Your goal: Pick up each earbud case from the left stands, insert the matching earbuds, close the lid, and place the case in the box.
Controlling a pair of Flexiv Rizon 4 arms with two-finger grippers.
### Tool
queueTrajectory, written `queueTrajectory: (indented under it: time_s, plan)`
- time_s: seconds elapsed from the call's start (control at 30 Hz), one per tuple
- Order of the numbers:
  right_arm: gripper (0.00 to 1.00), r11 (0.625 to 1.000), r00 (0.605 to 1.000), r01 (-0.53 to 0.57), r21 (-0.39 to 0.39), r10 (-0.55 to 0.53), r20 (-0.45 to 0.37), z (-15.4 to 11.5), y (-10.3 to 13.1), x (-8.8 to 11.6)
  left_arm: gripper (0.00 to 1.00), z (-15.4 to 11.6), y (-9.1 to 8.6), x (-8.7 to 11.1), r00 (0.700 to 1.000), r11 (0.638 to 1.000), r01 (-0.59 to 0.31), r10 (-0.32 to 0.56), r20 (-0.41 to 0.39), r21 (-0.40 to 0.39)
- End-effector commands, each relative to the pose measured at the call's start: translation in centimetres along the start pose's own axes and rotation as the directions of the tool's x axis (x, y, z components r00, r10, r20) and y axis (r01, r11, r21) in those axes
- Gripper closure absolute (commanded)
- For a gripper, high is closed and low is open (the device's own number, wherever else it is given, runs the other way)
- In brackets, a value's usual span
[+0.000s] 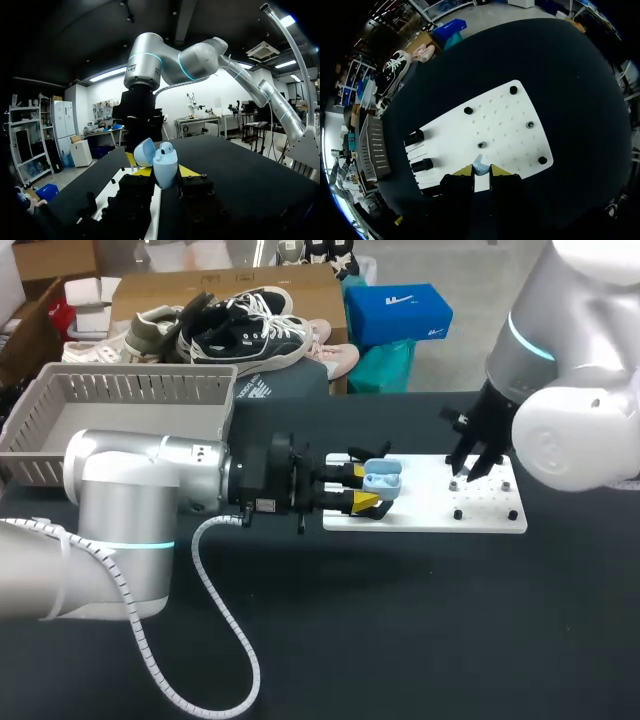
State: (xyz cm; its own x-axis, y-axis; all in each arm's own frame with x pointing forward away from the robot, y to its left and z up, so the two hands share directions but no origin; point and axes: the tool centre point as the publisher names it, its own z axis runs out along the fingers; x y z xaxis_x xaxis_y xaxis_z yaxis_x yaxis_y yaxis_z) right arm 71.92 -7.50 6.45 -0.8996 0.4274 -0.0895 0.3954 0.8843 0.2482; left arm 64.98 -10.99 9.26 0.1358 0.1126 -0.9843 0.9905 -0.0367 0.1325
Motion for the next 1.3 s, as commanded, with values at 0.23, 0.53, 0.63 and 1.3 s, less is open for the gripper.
queueTrajectory:
  time_s: [0.23, 0.53, 0.63, 1.3]
  plan:
    - [1.00, 0.987, 0.986, 0.145, 0.071, -0.138, -0.093, -8.6, -0.5, 4.1, 1.00, 0.0, -0.1, 0.0, 1.000, 1.000, -0.001, 0.001, 0.002, -0.004]
    - [1.00, 0.933, 0.930, 0.348, 0.091, -0.331, -0.160, -13.7, 3.1, 8.4, 1.00, 0.0, -0.1, 0.0, 1.000, 1.000, -0.001, 0.001, 0.002, -0.004]
    - [1.00, 0.908, 0.905, 0.410, 0.080, -0.394, -0.161, -13.9, 4.7, 9.9, 1.00, 0.0, -0.1, 0.0, 1.000, 1.000, -0.001, 0.001, 0.002, -0.004]
    - [1.00, 0.800, 0.797, 0.596, 0.074, -0.577, -0.179, -11.1, 10.2, 13.3, 1.00, 0.0, -0.1, 0.0, 1.000, 1.000, -0.001, 0.001, 0.002, -0.004]
